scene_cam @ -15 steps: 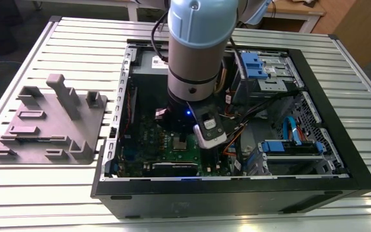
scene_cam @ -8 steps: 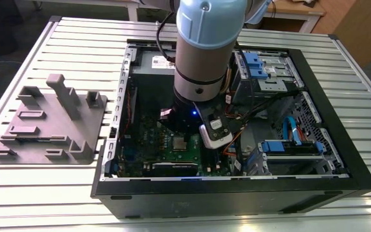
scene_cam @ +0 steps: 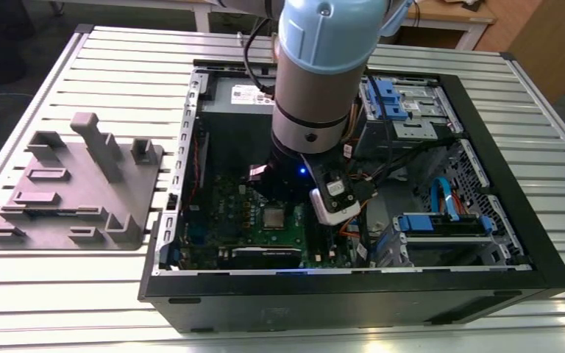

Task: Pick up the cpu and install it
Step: 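Close the cpu cover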

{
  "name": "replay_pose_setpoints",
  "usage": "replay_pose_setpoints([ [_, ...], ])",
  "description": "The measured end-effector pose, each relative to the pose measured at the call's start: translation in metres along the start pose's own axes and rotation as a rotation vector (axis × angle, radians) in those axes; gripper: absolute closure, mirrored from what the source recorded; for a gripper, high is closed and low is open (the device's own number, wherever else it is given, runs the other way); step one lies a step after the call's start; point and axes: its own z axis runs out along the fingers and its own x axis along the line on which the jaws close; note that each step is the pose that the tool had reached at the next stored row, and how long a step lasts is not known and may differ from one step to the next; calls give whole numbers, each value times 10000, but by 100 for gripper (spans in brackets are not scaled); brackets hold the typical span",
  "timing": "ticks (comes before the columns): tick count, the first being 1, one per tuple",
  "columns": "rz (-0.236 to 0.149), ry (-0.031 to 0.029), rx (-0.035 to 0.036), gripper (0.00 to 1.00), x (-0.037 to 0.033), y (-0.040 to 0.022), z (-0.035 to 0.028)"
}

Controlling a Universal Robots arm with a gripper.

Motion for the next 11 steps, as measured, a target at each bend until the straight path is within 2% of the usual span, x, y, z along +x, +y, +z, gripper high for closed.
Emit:
replay_pose_setpoints([
  [11, 0, 8, 2, 90, -15, 17, 0],
])
